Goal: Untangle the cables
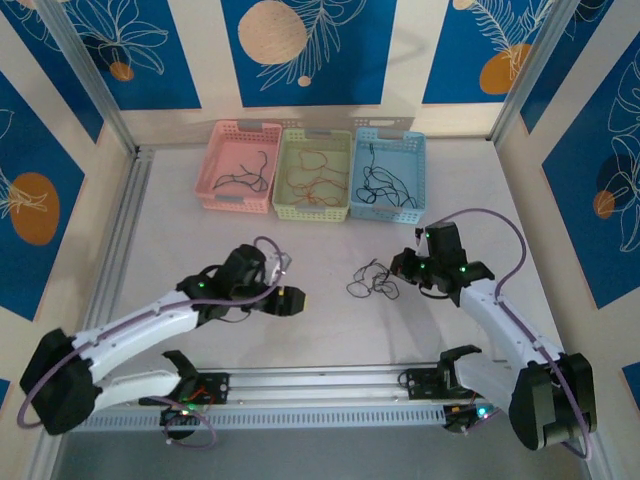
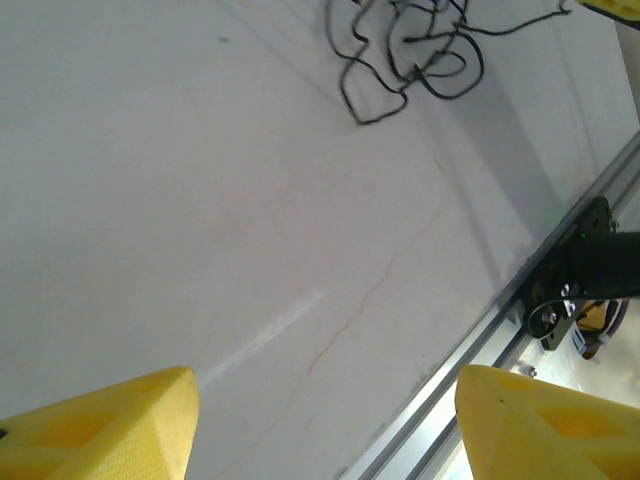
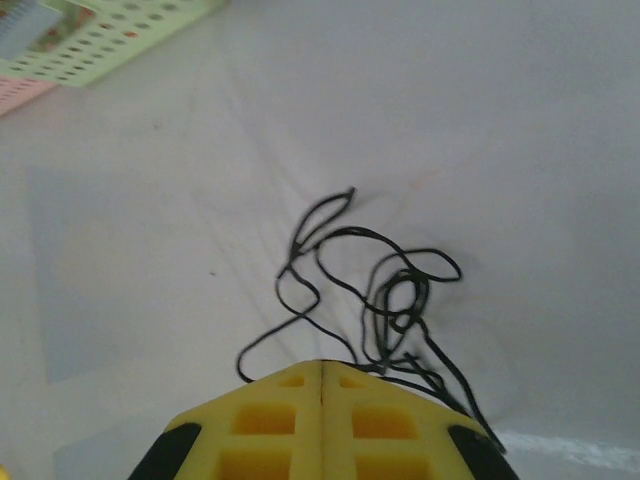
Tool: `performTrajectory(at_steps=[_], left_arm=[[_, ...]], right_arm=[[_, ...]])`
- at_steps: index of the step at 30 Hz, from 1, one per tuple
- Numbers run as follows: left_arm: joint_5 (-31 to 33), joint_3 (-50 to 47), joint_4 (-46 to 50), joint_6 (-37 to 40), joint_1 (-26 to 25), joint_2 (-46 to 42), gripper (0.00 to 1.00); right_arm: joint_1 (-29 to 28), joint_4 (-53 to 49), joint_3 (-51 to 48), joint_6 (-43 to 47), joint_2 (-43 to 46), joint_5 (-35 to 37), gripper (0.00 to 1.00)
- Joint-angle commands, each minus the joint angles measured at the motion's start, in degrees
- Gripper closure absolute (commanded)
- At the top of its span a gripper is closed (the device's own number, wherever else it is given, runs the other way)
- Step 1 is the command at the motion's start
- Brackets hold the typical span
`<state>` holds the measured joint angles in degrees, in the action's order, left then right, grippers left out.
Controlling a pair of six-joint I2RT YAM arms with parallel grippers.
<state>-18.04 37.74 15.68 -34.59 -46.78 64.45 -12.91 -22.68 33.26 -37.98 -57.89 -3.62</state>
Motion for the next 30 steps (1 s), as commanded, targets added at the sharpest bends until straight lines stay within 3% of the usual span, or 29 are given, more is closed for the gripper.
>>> performTrajectory(at_steps=[1, 4, 9, 14, 20, 30], left_arm=[[1.93, 5.08, -5.33, 0.79, -3.29, 5.66, 0.31], [1.72, 8.43, -8.29, 0.6, -4.27, 13.08, 0.32], [-0.36, 14.88, -12.84, -1.13, -6.56, 25.08, 0.34], [0.01, 18.08, -15.96, -3.93, -7.18, 33.86, 0.37], [3.16, 20.1, -15.84, -5.38, -7.16, 39.41, 0.39], [2.64, 24.37, -18.42, -6.98, -7.09, 45.79, 0.5]], right_arm=[[1.28, 2.81, -2.37, -0.39, 3.28, 1.8, 1.0], [3.52, 3.03, -4.61, 0.21, 5.13, 3.83, 1.0], [8.44, 3.77, -6.77, 0.45, 5.92, 0.9, 1.0], [9.08, 4.66, -7.96, -0.09, 6.75, 1.02, 1.0], [9.24, 4.92, -8.3, -0.3, 7.01, 1.15, 1.0], [9.22, 5.01, -8.51, -0.34, 7.01, 1.16, 1.0]])
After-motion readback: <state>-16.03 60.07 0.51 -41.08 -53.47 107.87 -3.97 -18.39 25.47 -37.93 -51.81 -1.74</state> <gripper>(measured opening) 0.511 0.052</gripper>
